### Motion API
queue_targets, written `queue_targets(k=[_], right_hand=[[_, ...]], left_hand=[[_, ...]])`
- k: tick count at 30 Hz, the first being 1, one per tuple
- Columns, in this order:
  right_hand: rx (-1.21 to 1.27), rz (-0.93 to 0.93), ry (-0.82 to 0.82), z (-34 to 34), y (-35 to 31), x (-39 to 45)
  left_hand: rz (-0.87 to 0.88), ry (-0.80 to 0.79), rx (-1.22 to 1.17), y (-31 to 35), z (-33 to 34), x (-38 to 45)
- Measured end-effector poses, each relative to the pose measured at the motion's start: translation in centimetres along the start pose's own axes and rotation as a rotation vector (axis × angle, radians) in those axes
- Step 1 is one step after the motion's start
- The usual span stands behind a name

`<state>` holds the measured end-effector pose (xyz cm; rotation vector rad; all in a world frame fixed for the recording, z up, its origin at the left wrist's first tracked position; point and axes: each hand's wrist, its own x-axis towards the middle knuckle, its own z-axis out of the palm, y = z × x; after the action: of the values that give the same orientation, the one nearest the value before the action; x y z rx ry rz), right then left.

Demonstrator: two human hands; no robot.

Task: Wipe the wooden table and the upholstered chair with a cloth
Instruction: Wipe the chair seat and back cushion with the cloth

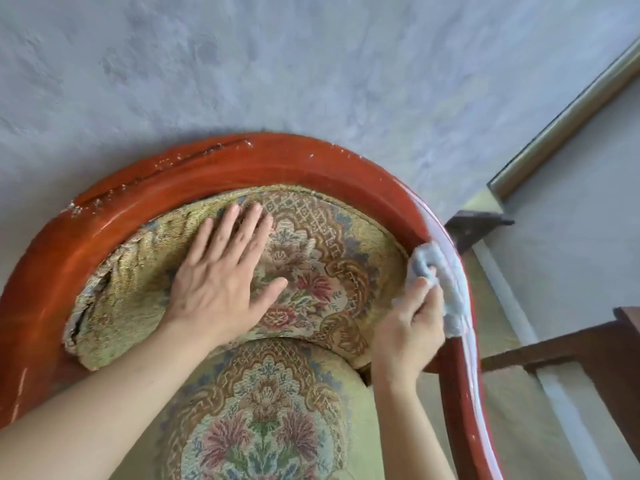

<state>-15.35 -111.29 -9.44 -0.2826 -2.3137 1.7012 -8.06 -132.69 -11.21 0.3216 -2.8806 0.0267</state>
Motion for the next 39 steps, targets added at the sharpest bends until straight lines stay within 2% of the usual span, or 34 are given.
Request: queue_targets(k=[3, 7, 14, 18, 21, 24, 26, 29, 31, 35, 37, 39], right_hand=[[-0.221, -0.123, 0.003, 2.5, 0.7, -0.2], [-0.264, -0.197, 0.039, 4.6, 1.3, 0.1], [-0.278, -0.426, -0.014, 7.3, 0.4, -0.6], [-0.321, -0.639, -0.163, 9.3, -1.3, -1.4], [-0.307, -0.712, -0.317, 10.4, -2.5, -2.0], [-0.234, -0.668, -0.504, 9.7, -3.6, -1.6], [-0.126, -0.574, -0.553, 8.5, -4.2, -1.3], [0.112, -0.399, -0.396, 6.0, -4.8, -1.3], [0.268, -0.317, -0.204, 3.7, -4.7, -1.4], [0.332, -0.137, 0.166, 1.0, -4.1, -1.8], [0.250, -0.091, 0.179, 2.1, -3.8, -1.9], [0.088, -0.083, 0.080, 4.5, -3.3, -2.0]], left_hand=[[0.023, -0.012, 0.034, -0.8, 0.3, 0.3], [0.042, -0.008, 0.029, -1.1, 0.2, 0.9], [0.048, 0.021, -0.024, -1.2, 0.7, 1.0], [0.056, 0.009, -0.009, -1.2, 0.8, 1.1], [0.071, -0.015, -0.001, -1.4, 0.6, 1.0], [0.077, -0.019, -0.018, -1.5, 0.3, 1.0], [0.079, -0.017, -0.028, -1.4, 0.2, 1.0], [0.077, -0.017, -0.018, -1.3, 0.1, 0.9], [0.059, -0.015, -0.021, -1.0, 0.1, 0.8], [0.027, -0.018, -0.056, -0.6, 0.1, 0.7], [0.026, -0.020, -0.071, -0.5, -0.1, 0.7], [0.033, -0.026, -0.079, -0.5, -0.2, 0.7]])
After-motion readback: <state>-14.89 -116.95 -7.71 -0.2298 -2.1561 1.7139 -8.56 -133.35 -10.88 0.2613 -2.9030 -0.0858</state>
